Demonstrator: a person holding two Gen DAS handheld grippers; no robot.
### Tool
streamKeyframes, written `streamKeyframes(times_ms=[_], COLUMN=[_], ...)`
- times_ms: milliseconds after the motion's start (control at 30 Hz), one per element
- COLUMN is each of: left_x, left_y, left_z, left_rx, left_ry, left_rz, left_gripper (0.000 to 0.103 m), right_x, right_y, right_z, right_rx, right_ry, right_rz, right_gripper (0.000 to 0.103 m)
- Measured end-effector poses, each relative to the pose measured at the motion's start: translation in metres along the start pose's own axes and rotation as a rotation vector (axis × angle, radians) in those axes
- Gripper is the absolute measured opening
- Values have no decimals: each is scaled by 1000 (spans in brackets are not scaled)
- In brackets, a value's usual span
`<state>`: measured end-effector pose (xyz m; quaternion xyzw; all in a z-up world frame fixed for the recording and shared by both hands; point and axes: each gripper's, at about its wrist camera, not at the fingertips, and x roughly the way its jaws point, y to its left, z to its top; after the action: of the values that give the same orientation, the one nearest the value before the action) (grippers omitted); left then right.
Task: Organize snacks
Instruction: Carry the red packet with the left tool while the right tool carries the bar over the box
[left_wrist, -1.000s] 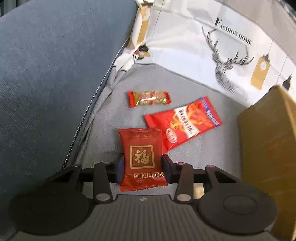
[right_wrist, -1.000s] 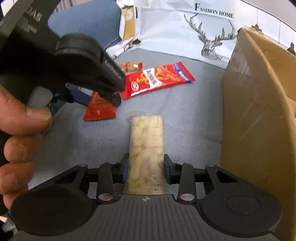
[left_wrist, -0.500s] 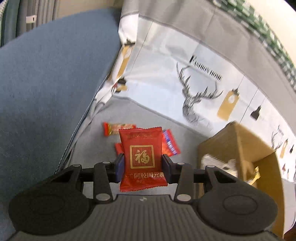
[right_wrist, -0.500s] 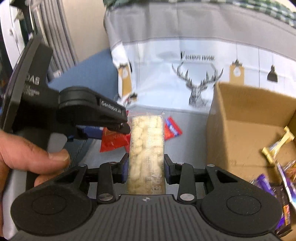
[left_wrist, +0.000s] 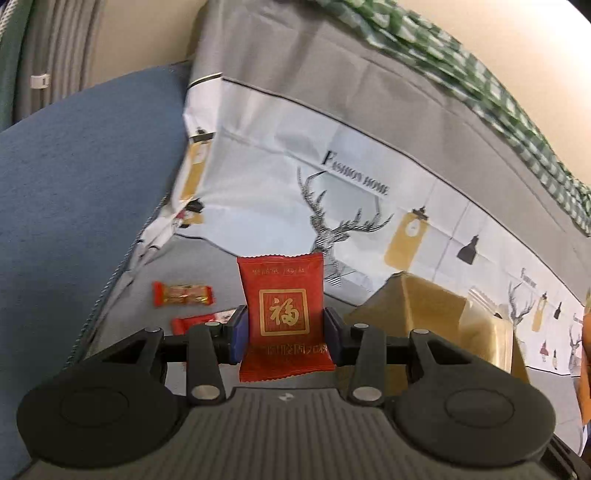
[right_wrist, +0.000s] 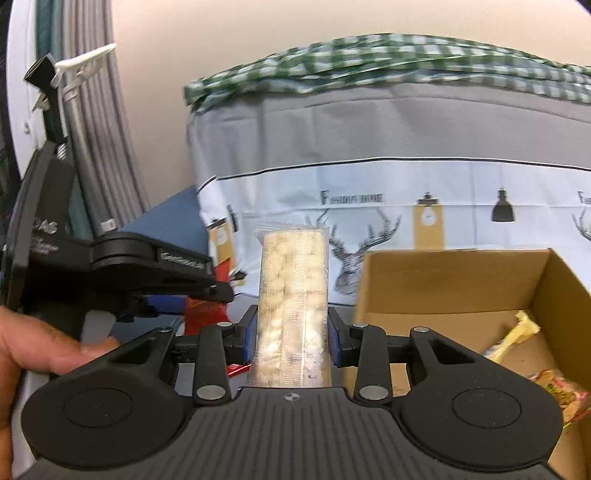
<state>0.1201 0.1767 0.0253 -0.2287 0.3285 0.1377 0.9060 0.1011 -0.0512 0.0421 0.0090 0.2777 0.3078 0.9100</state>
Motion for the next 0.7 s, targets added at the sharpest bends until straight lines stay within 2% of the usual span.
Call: streamKeyframes(times_ms=[467,700], left_x=[-1,-2], left_y=[-56,-83], left_z=[-14,-30], left_rx=[88,161], left_ry=[-59,-69], left_rz=[-150,-225], left_gripper=[47,47], right_x=[-9,-12], right_y=[-78,-102], right_z=[1,0], right_rx=[94,146], right_ry=[-36,-37], right_rz=[-152,-220], right_gripper=[38,38])
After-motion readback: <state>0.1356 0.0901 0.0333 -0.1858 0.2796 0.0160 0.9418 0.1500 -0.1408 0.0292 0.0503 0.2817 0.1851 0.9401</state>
